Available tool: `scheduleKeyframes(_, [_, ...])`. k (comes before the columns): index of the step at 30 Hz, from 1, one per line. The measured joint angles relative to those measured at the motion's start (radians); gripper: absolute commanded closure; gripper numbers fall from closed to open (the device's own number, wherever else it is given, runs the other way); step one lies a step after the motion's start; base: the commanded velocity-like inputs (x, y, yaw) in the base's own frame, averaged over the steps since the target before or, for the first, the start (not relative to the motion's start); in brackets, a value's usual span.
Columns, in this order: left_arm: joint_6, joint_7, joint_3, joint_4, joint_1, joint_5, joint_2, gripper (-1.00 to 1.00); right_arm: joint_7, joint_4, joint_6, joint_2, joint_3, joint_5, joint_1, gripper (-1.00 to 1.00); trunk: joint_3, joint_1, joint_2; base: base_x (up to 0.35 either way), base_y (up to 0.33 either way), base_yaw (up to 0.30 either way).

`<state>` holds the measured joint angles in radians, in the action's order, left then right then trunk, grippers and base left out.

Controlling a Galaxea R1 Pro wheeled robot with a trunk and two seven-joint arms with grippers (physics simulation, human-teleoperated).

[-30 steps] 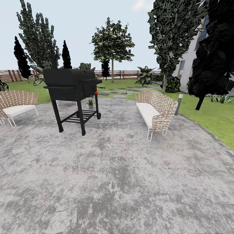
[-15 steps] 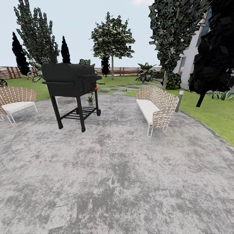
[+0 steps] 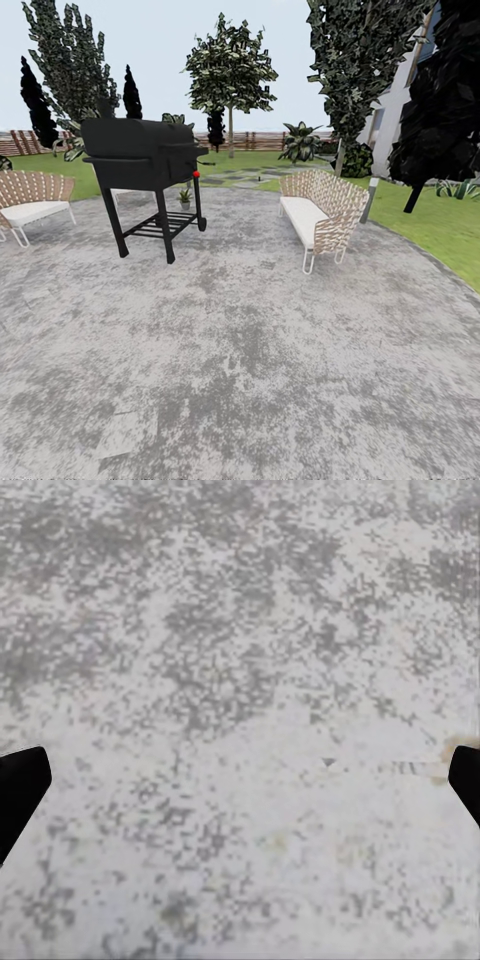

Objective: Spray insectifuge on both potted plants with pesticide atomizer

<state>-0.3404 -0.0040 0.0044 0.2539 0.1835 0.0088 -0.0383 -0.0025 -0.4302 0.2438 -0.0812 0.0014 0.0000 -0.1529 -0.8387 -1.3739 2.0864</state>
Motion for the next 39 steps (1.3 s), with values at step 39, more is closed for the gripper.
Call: scheduleKeyframes(39, [-0.002,0.001,0.003,0.0,0.0,0.001,-0.009,-1.0,0.0,0.0,0.0,0.0,0.0,0.0,0.0,-1.0,-0.102,-0.084,0.154,0.0,0.0,0.0])
